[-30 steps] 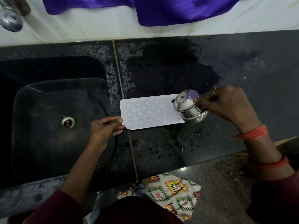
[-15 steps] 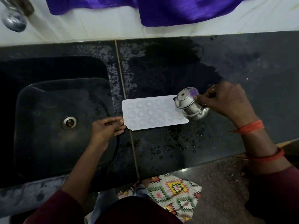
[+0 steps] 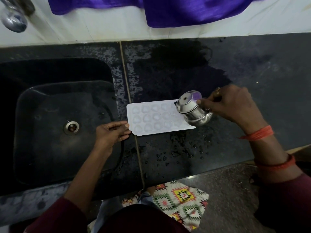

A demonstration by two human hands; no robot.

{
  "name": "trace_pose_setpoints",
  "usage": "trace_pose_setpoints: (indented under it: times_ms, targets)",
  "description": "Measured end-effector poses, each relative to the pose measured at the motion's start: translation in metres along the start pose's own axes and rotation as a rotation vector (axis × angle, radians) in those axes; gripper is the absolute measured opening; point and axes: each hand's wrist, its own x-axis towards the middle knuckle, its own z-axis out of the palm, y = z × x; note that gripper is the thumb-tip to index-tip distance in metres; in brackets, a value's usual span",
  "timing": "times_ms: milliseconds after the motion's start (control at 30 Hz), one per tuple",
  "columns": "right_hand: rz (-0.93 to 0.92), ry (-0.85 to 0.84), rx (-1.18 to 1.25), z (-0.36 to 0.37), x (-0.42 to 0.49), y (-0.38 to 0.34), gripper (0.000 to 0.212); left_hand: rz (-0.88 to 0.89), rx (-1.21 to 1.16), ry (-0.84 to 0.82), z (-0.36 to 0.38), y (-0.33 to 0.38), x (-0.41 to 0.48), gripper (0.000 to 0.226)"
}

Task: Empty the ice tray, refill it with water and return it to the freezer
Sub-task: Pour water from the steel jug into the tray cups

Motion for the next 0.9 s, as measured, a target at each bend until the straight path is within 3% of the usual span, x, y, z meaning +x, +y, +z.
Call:
trace_pose_setpoints:
  times_ms: [900]
  targets:
    - [-0.001,-0.037,0.001,0.005,0.009,-0.012,0.032,-0.013,-0.015,-0.013,-0.003,-0.002,0.005,0.008]
